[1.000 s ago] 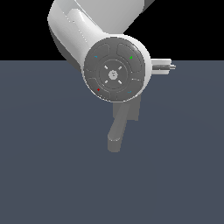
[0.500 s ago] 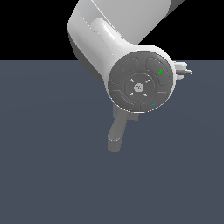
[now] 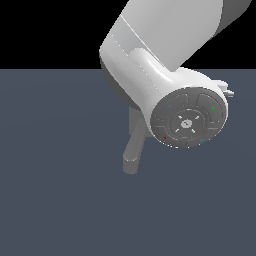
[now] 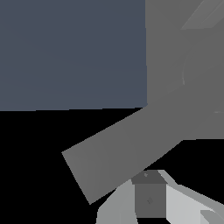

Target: Turn on the faucet by rotating a designated handle.

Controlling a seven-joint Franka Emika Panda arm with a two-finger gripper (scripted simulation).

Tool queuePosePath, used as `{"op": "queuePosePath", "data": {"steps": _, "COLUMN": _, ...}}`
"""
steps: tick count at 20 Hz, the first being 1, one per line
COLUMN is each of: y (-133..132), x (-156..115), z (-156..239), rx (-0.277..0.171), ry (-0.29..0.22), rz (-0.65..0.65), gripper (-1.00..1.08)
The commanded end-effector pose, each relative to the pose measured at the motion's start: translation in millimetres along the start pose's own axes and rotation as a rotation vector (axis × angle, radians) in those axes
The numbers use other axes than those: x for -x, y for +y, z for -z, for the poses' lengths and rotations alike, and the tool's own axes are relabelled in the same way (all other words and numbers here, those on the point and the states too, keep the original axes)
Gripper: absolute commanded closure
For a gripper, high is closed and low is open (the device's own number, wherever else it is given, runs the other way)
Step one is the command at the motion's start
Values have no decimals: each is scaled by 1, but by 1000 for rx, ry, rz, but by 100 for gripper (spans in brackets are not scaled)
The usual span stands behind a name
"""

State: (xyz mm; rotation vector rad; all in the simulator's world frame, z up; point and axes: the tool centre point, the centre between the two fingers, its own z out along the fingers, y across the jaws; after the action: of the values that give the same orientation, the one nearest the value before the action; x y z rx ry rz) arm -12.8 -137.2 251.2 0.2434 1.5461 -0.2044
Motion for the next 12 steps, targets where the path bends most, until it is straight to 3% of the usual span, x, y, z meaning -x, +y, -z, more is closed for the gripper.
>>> {"op": "queuePosePath", "data": {"steps": 1, "y": -5, "x": 1, "z": -8, "rx": 23, "ry": 2, "rz": 24, "gripper": 108}}
{"op": "queuePosePath", "data": {"steps": 8, "y": -23, "x": -14, "z": -12, "rx": 33, "ry": 9, "rz": 41, "gripper": 108}}
{"op": "queuePosePath", "data": {"steps": 12, "y": -19, "x": -13, "z": -9, "rx": 26, "ry": -5, "rz": 4, "gripper": 108}}
